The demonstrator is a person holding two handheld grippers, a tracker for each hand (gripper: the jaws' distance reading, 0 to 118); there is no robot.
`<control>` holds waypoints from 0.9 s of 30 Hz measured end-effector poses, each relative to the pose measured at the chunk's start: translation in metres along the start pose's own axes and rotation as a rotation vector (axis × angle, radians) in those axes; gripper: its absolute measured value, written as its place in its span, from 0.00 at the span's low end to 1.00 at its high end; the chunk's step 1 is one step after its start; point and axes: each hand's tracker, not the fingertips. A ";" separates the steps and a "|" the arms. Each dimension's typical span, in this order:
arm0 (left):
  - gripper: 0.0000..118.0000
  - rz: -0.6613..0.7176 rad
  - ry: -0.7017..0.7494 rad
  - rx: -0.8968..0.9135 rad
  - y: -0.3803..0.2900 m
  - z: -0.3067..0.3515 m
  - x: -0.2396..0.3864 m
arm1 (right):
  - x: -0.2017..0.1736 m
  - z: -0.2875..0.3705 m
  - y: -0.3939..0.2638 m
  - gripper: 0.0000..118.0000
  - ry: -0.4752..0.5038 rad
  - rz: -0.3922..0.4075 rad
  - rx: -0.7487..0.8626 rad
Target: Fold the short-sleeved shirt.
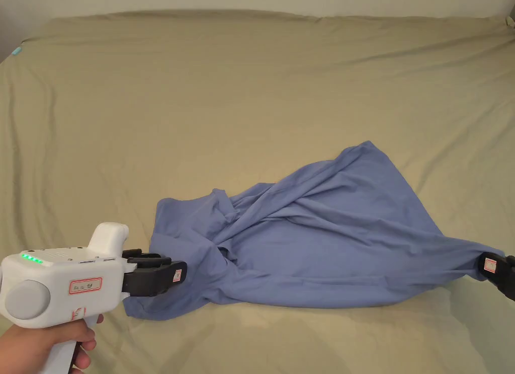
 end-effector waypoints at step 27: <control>0.00 0.116 -0.001 0.013 0.001 -0.032 -0.003 | -0.018 0.009 0.002 0.03 -0.001 -0.013 0.007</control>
